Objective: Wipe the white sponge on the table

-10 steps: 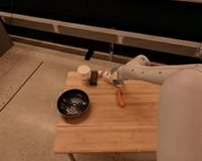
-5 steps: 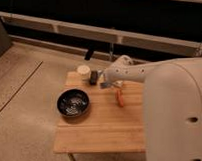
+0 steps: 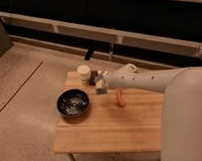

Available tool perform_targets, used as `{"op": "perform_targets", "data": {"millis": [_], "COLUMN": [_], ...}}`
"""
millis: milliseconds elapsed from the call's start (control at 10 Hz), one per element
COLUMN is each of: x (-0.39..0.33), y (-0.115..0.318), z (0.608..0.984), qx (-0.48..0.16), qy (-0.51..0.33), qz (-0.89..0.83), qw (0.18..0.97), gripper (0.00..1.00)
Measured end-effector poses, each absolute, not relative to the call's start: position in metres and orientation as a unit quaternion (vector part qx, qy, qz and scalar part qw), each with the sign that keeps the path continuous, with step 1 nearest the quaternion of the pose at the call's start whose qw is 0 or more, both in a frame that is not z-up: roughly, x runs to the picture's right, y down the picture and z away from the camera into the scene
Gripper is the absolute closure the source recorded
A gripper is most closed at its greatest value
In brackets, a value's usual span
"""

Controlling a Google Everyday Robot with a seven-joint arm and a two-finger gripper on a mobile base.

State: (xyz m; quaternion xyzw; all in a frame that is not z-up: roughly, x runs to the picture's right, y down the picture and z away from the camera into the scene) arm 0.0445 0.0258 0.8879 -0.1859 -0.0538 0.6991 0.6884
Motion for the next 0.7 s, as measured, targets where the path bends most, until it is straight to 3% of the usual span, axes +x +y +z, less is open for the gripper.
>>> {"op": "perform_targets", "data": {"millis": [700], "x": [0.043], "y": [0.061], "z": [0.935], "qx": [-0.235], "qy": [0.045], "qz": [0.649], "qw": [0.722], "gripper": [0.81]}}
